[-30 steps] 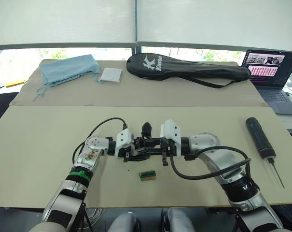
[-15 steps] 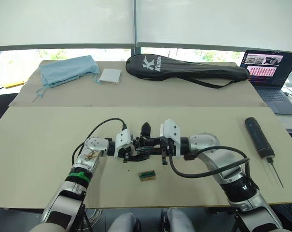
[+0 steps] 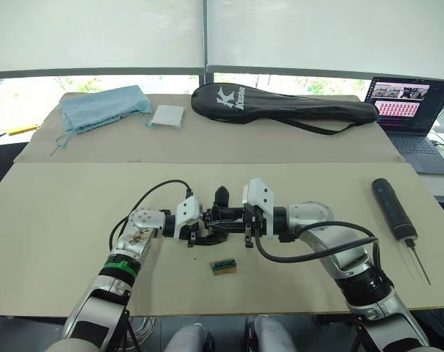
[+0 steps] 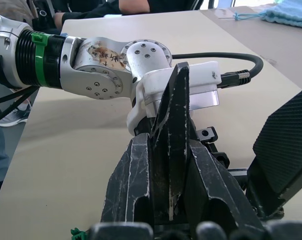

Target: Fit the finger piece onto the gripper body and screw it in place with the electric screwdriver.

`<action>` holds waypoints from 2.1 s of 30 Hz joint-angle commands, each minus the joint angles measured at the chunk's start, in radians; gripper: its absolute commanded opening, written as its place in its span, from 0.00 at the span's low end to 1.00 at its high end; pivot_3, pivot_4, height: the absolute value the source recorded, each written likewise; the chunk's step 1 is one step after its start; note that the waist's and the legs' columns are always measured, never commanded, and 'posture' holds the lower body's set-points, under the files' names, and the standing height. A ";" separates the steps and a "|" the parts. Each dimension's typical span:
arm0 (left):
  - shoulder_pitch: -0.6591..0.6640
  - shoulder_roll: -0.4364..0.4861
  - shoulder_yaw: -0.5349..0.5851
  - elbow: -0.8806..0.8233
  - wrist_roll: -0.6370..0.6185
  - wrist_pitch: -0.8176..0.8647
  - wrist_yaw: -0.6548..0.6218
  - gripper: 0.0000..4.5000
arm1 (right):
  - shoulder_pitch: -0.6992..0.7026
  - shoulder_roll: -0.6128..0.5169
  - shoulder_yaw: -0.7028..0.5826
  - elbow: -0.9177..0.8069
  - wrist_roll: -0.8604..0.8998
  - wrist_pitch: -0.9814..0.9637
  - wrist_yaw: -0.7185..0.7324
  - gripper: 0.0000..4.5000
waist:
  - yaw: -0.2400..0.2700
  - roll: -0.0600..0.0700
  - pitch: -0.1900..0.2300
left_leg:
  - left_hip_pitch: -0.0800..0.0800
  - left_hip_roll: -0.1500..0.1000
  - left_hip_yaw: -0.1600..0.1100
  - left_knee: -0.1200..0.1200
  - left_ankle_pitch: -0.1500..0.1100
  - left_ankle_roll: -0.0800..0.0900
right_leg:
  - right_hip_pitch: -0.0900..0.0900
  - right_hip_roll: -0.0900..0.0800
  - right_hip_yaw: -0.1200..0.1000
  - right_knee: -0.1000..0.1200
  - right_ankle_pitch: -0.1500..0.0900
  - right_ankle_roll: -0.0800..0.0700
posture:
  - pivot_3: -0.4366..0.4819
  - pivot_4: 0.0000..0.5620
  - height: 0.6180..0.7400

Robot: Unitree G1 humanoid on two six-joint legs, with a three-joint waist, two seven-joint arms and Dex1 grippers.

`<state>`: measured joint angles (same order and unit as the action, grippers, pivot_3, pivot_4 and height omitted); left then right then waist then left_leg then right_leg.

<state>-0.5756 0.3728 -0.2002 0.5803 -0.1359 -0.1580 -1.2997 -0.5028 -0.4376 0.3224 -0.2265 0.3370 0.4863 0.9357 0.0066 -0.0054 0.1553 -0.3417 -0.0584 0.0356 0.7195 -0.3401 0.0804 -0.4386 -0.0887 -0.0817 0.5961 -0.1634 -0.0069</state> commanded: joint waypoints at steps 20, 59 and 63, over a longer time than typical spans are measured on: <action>0.021 0.011 -0.023 -0.008 0.015 0.019 -0.013 0.53 | 0.052 0.032 0.039 0.024 -0.020 0.032 -0.014 0.09 | -0.005 0.000 -0.003 | 0.005 0.000 0.001 -0.004 0.000 0.000 | 0.002 0.000 0.002 0.000 0.000 0.000 | 0.48 0.27 1.00; 0.022 -0.004 -0.007 0.019 0.025 0.014 0.044 0.53 | 0.000 0.008 -0.086 -0.062 0.098 -0.118 0.105 1.00 | 0.003 0.001 -0.003 | 0.002 0.000 0.001 -0.004 0.000 0.001 | 0.000 -0.001 0.003 -0.001 0.000 0.000 | 0.48 0.27 1.00; 0.021 -0.011 0.007 0.023 0.019 0.017 0.066 0.91 | 0.009 0.028 -0.130 -0.071 0.156 -0.180 0.147 1.00 | 0.005 0.001 -0.003 | 0.002 0.000 0.001 -0.004 0.000 0.001 | 0.000 -0.001 0.003 -0.001 0.000 0.000 | 0.48 0.27 1.00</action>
<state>-0.5674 0.3651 -0.1945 0.5786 -0.1252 -0.1569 -1.2551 -0.4921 -0.4139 0.2310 -0.2561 0.4544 0.3507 1.0641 0.0114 -0.0049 0.1520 -0.3392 -0.0586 0.0363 0.7151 -0.3402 0.0810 -0.4386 -0.0895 -0.0784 0.5955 -0.1636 -0.0070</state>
